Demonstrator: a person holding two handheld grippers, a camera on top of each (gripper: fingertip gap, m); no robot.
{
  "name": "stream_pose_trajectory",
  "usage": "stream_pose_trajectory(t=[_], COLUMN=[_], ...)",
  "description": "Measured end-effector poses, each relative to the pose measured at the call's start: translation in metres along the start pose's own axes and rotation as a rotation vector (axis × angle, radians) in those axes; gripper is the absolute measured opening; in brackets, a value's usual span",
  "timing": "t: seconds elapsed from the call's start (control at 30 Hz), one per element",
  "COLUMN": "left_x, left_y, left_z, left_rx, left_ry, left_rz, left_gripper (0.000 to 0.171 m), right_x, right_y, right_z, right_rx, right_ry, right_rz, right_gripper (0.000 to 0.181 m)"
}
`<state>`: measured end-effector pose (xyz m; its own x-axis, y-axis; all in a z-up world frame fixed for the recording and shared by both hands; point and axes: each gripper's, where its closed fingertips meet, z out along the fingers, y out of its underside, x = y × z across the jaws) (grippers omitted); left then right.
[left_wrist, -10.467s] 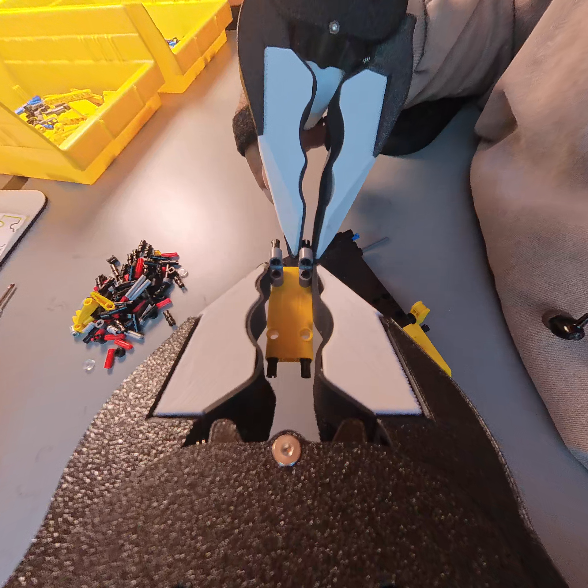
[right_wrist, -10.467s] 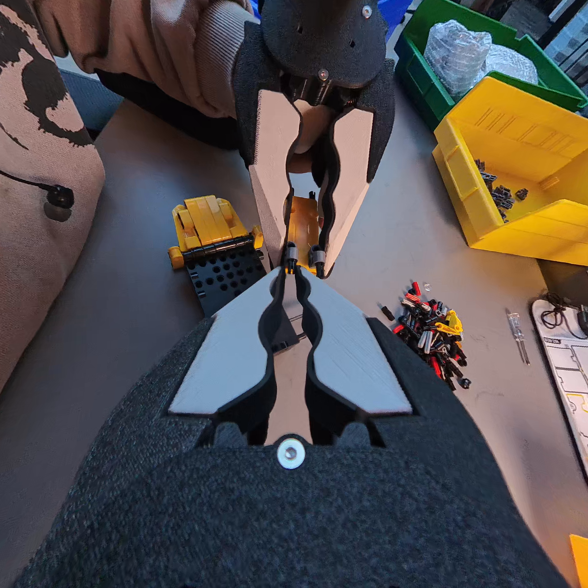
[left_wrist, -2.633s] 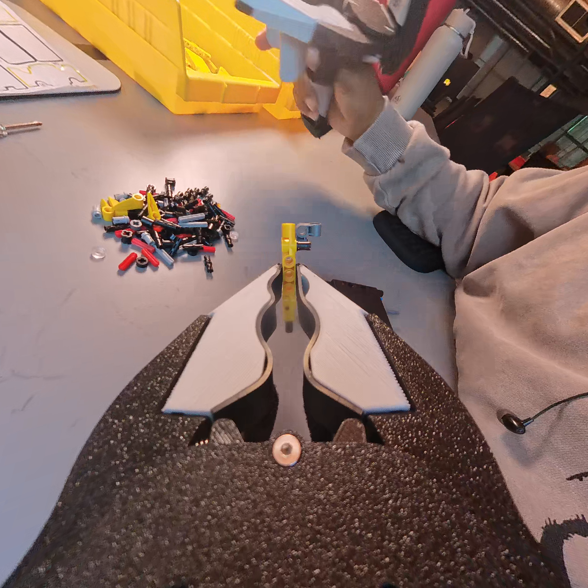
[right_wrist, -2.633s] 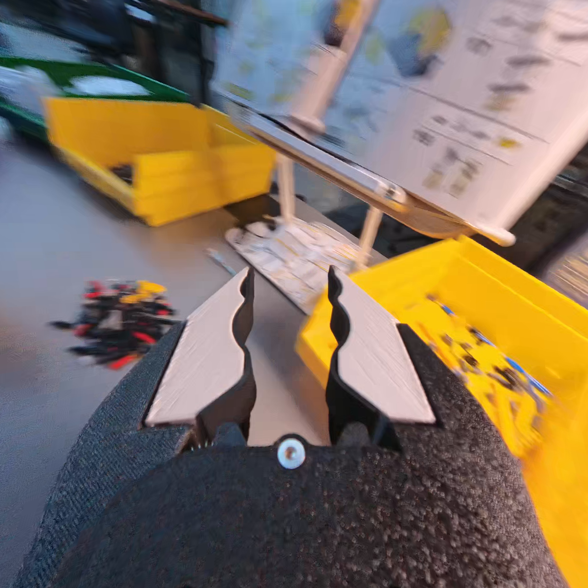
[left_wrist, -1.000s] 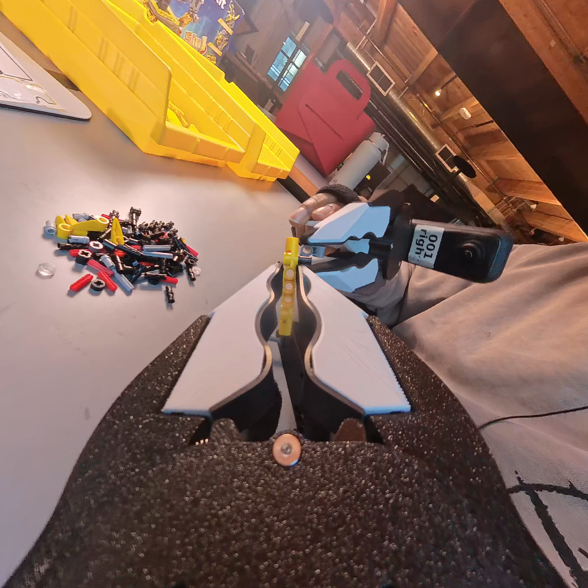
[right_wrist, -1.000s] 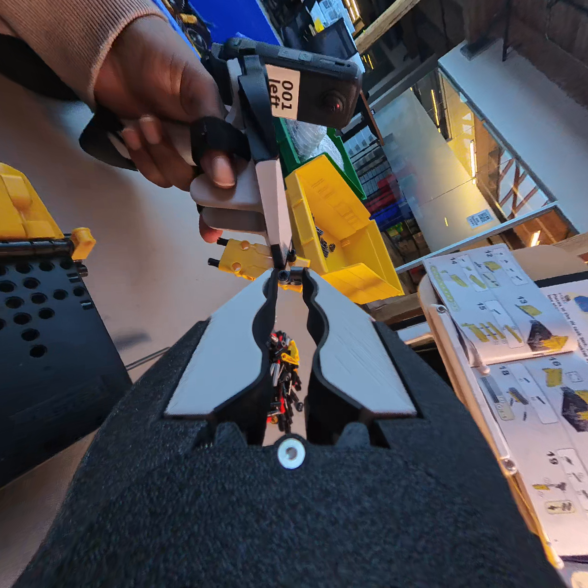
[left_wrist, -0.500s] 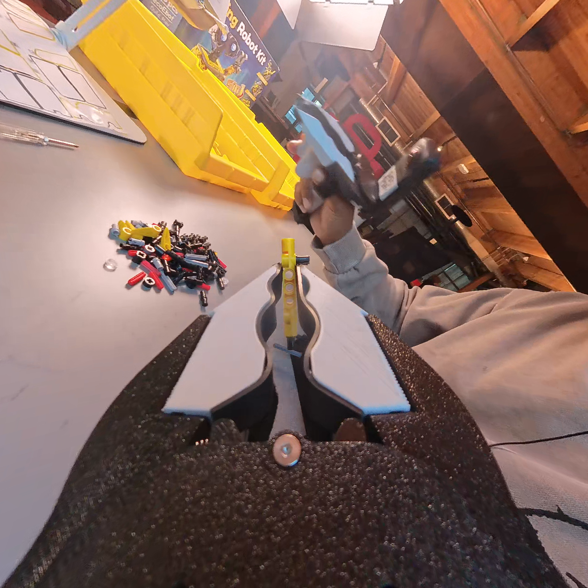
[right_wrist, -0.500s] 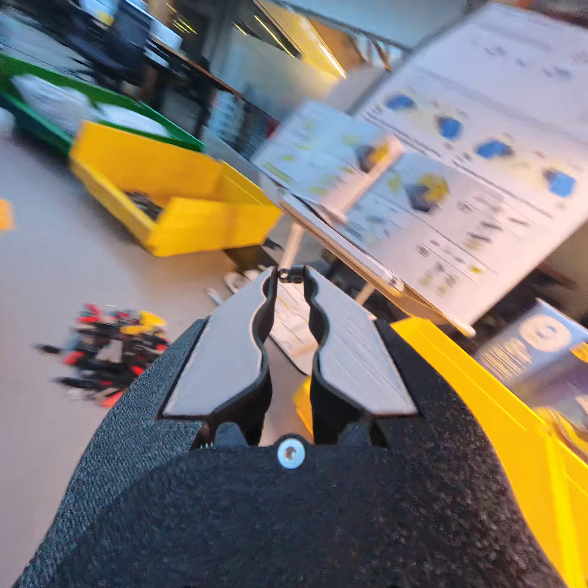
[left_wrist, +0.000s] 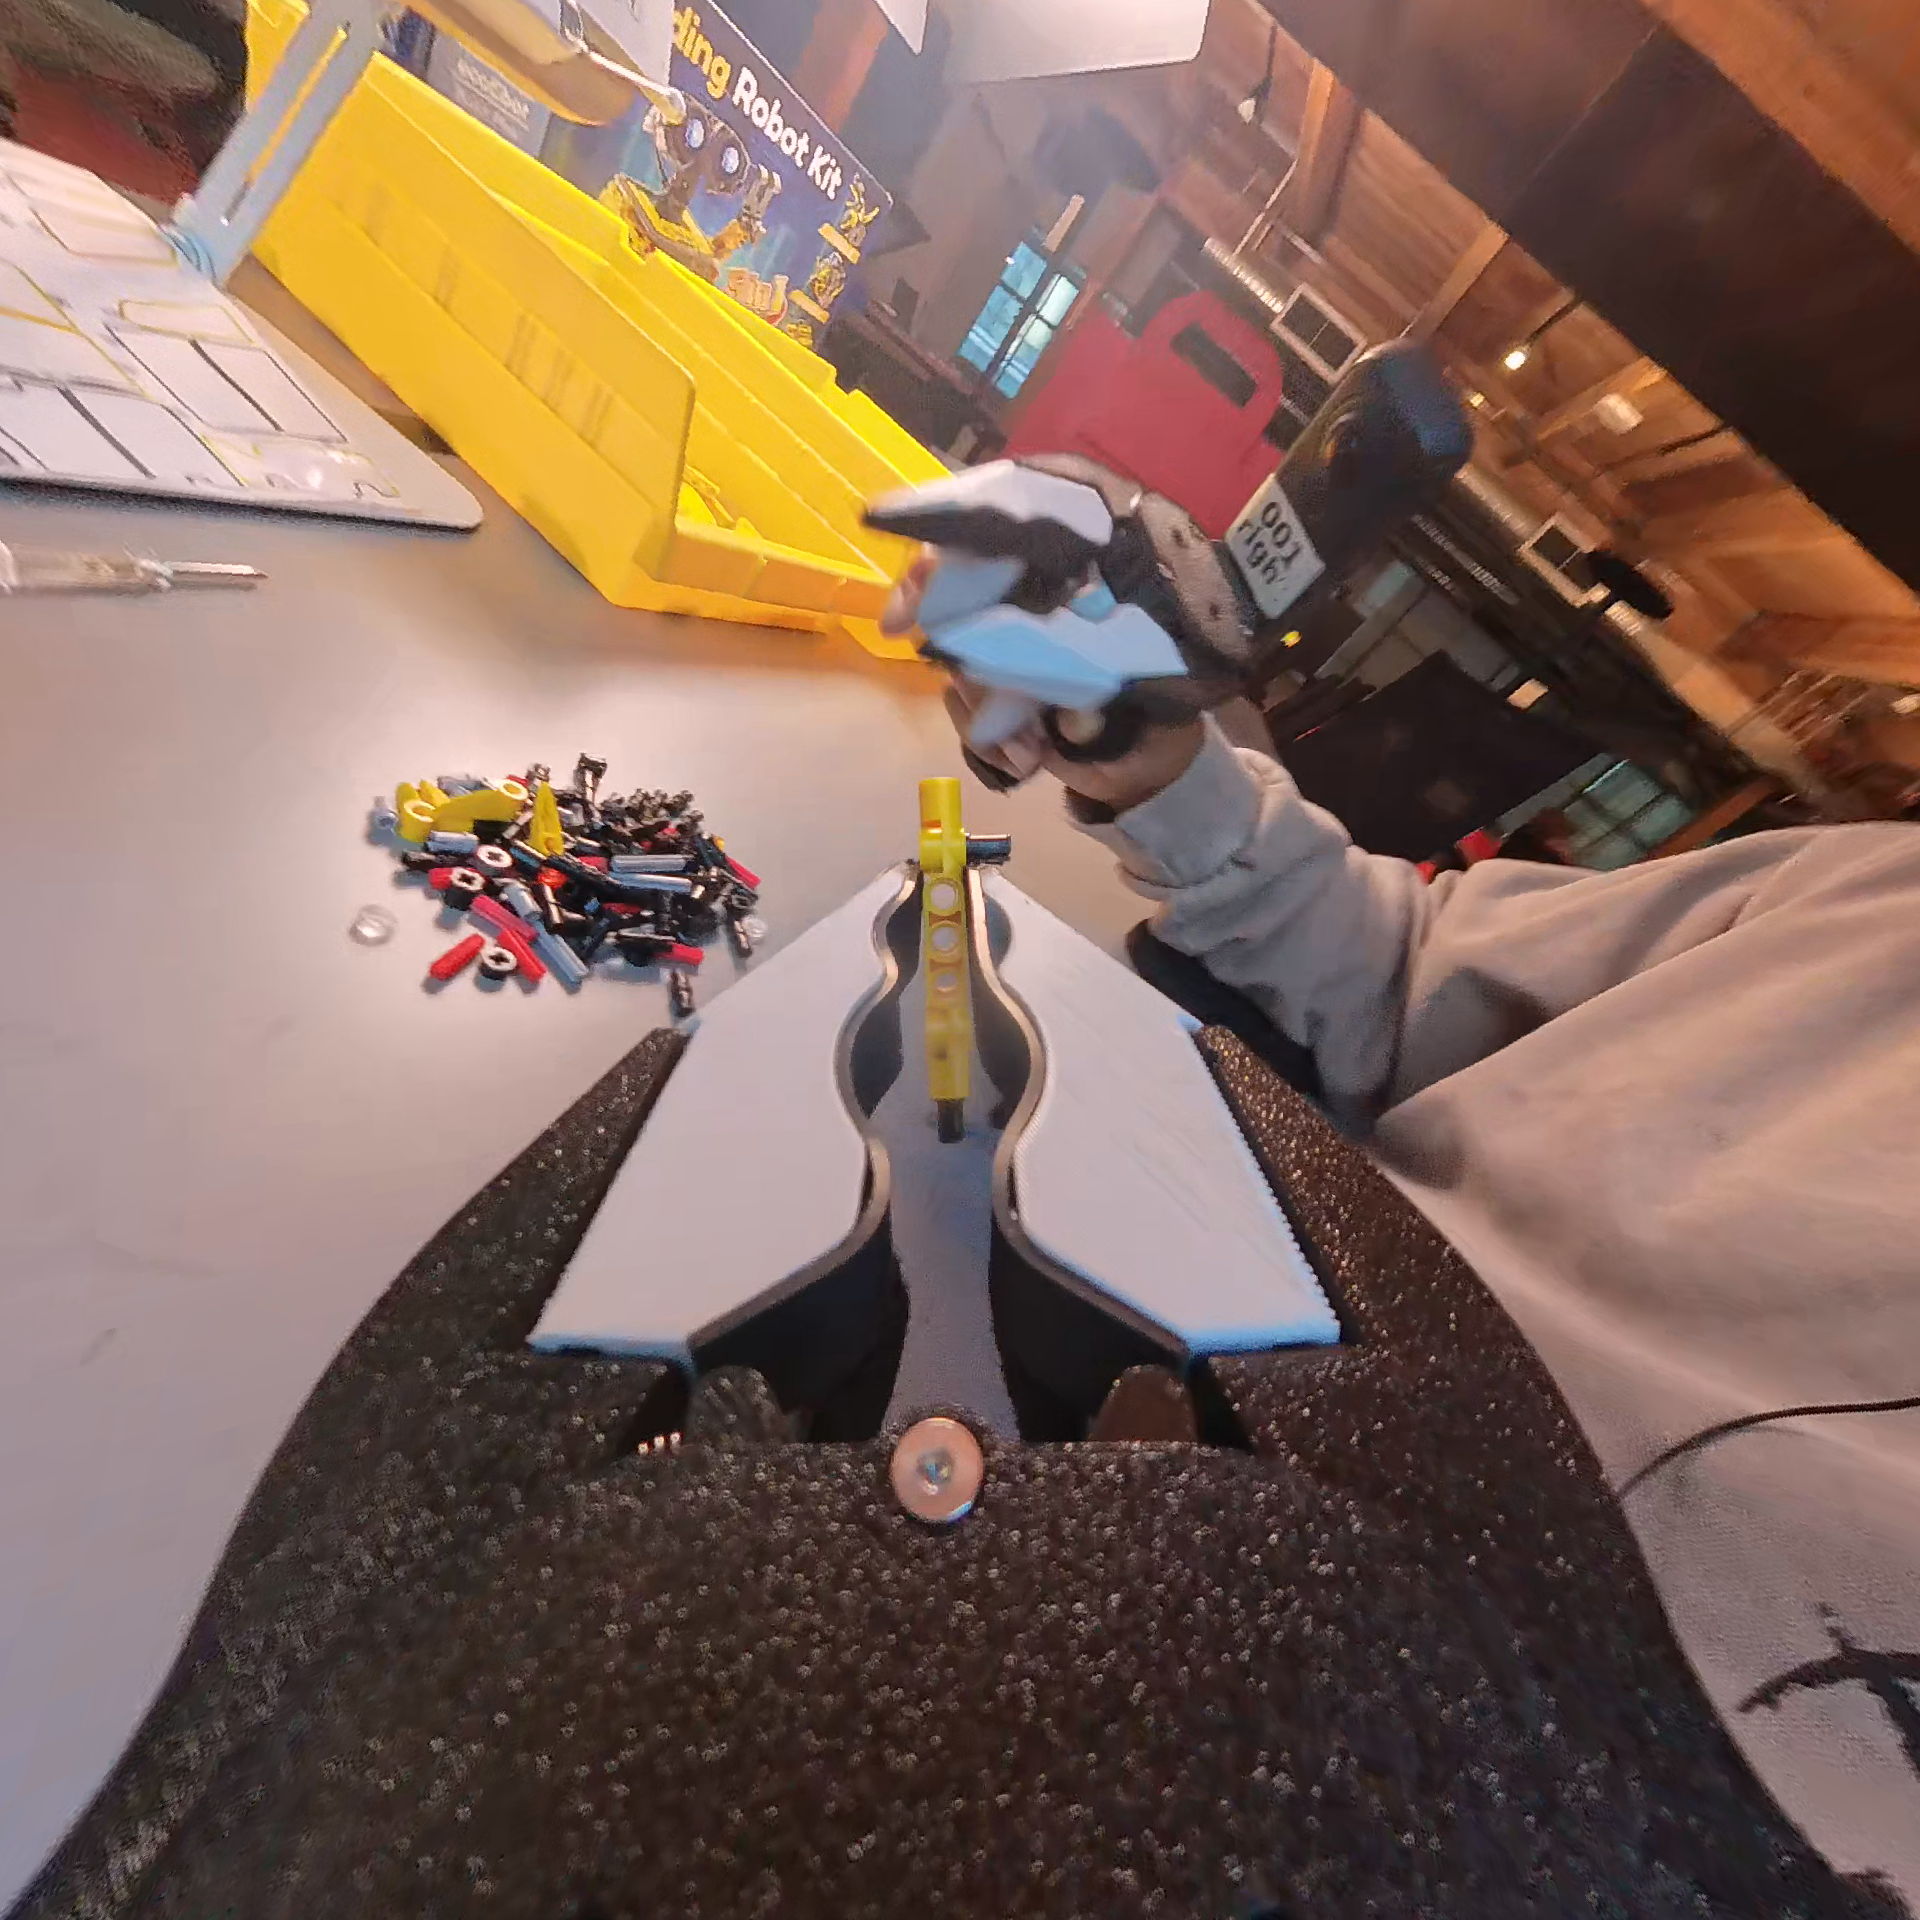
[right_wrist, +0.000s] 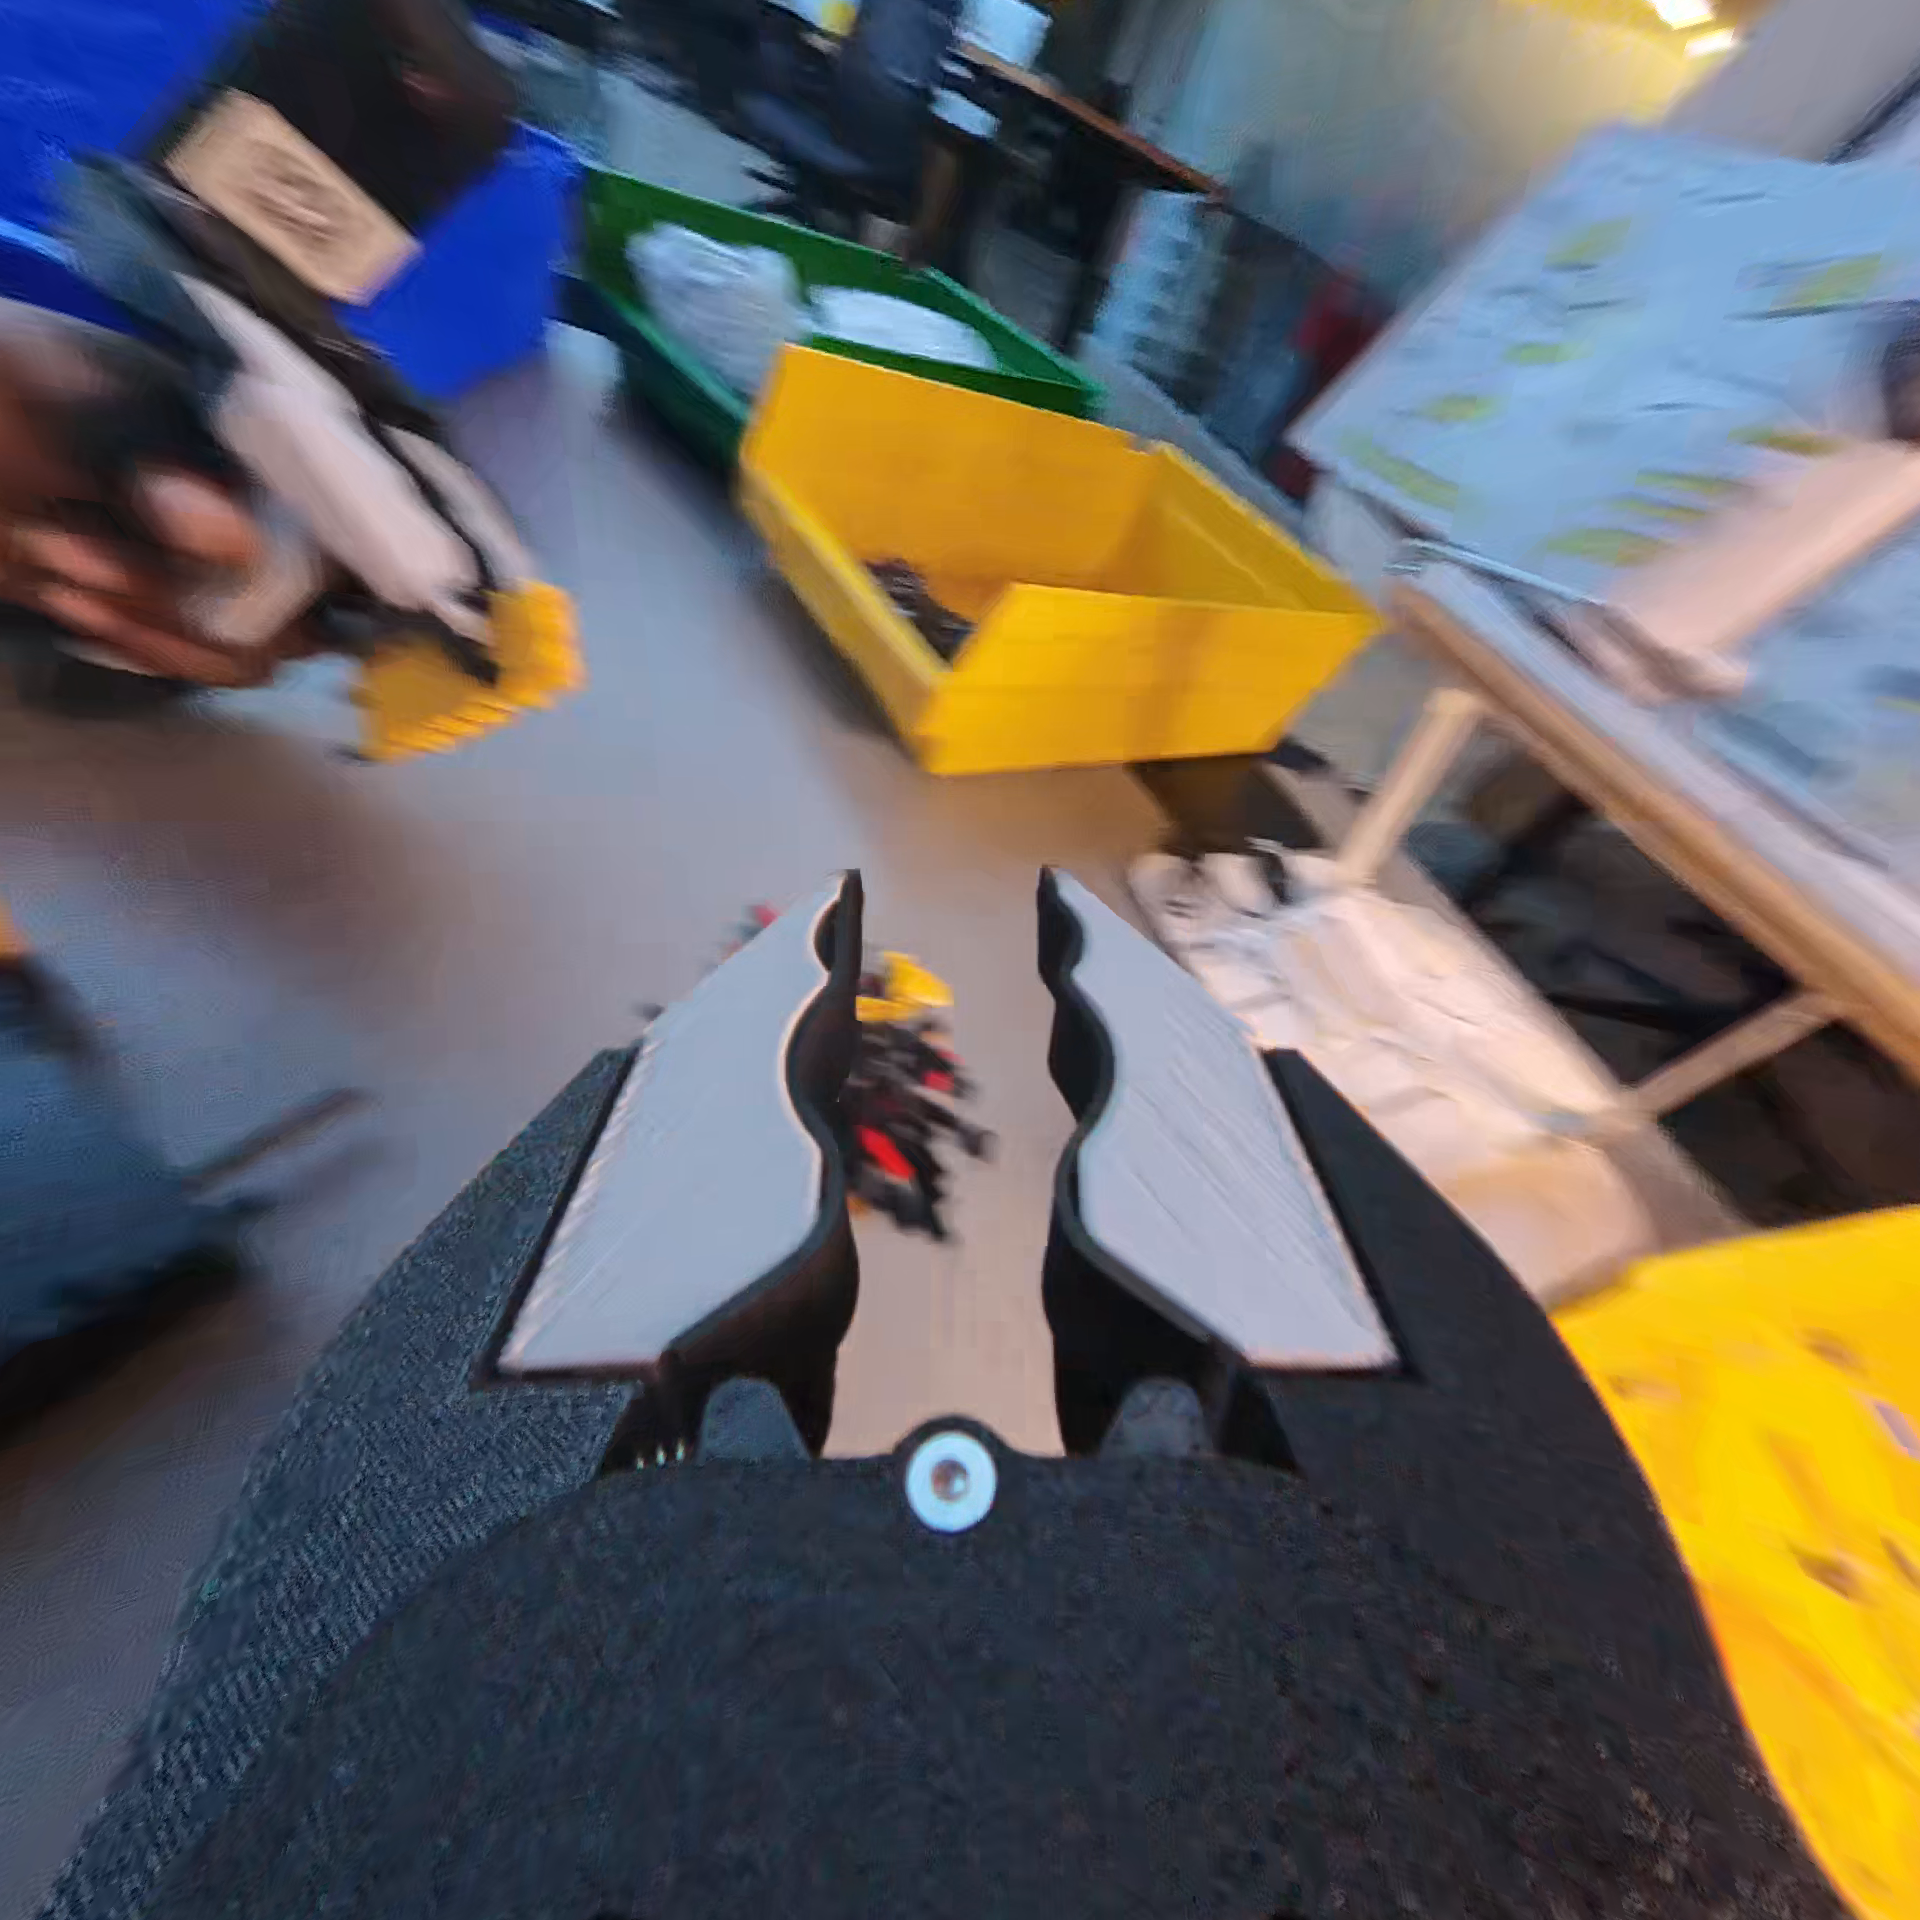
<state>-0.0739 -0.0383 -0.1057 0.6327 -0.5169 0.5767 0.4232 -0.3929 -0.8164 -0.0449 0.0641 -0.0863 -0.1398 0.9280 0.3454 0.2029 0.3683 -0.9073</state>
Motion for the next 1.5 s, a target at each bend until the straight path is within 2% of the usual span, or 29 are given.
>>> stream_pose_trajectory(t=[0.1, 0.23, 0.33, 0.47, 0.7, 0.97, 1.5], left_x=[0.000, 0.001, 0.004, 0.010, 0.017, 0.017, 0.008], left_y=[0.000, -0.002, -0.002, -0.001, -0.004, -0.004, 0.004], left_z=[-0.001, -0.001, 0.000, 0.003, 0.004, 0.002, 0.003], left_rx=[-0.020, -0.039, -0.046, -0.046, -0.026, -0.056, -0.136], left_ry=[-0.079, -0.171, -0.213, -0.231, -0.252, -0.369, -0.421], left_rz=[0.164, 0.362, 0.481, 0.601, 0.731, 0.990, 1.038], left_gripper=[0.006, 0.006, 0.006, 0.006, 0.006, 0.006, 0.006], right_x=[-0.074, -0.099, -0.104, -0.102, -0.104, -0.104, -0.102], right_y=[-0.019, -0.017, -0.021, -0.027, -0.031, -0.033, -0.024], right_z=[0.018, 0.032, 0.035, 0.036, 0.034, 0.032, 0.033], right_rx=[0.032, -0.011, 0.010, 0.050, 0.079, 0.087, 0.075], right_ry=[-0.272, -0.323, -0.355, -0.356, -0.374, -0.409, -0.450], right_rz=[0.170, 0.249, 0.353, 0.433, 0.474, 0.536, 0.597], right_gripper=[0.032, 0.025, 0.016, 0.014, 0.012, 0.008, 0.011])
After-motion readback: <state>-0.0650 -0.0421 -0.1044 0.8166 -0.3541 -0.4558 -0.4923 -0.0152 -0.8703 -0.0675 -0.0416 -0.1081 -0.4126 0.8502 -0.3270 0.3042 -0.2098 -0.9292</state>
